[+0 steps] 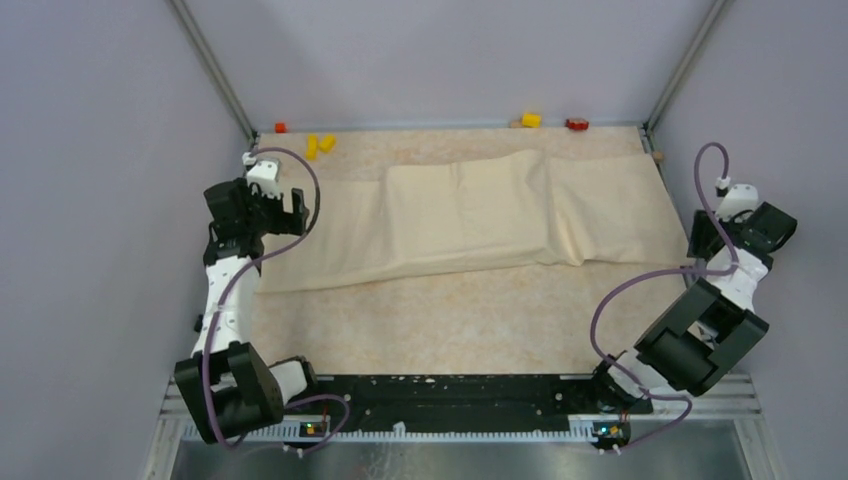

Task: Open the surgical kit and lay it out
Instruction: Open the surgical kit at the center of the board.

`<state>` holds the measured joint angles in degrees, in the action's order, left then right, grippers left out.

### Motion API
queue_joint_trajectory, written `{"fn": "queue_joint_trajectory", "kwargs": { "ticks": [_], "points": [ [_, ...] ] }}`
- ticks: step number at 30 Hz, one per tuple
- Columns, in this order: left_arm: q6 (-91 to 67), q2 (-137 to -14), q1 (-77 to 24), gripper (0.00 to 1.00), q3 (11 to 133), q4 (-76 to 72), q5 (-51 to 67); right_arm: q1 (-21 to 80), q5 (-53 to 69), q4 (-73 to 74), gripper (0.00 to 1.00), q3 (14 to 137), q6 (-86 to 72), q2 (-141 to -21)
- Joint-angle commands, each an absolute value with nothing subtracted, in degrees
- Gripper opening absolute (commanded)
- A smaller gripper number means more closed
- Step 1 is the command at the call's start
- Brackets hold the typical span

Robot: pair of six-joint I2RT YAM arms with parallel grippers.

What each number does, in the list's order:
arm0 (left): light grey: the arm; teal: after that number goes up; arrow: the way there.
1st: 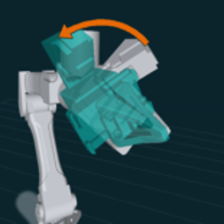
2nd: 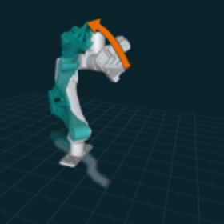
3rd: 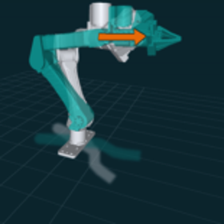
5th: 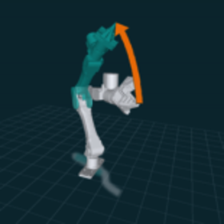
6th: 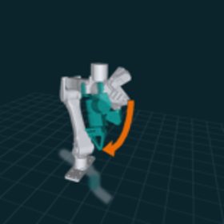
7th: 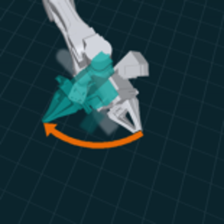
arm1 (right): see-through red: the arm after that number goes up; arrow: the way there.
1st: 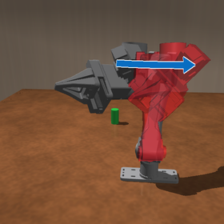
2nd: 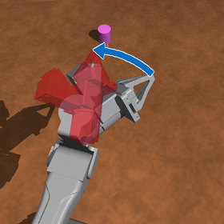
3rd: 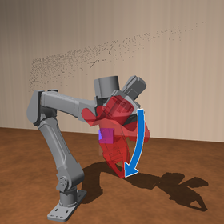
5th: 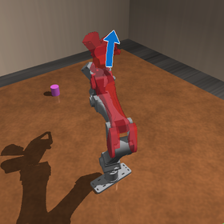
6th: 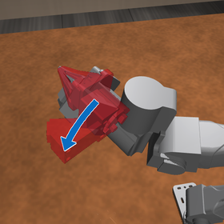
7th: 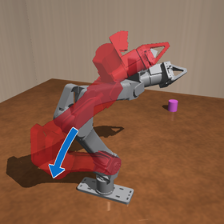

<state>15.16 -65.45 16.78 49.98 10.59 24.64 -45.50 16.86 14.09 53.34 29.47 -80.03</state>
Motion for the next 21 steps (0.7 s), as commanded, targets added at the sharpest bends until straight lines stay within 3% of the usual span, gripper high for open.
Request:
{"fn": "queue_joint_trajectory", "kwargs": {
  "ticks": [1,11,21],
  "points": [
    [17.6,-69.5,16.7,0.99,48.8,7.4,25.7,-42.3,25.7,15.5,0.59,56.2,32.5,-77.9],
    [28.1,-82.5,13.4,0.99,49.2,11.8,26.5,-15.3,20.5,15.7,0.59,52.8,32.4,-79.1],
    [33.8,-93.5,13.0,0.99,54.0,17.5,14.7,-11.0,13.7,16.3,0.55,55.2,35.7,-90.7]
  ]
}}
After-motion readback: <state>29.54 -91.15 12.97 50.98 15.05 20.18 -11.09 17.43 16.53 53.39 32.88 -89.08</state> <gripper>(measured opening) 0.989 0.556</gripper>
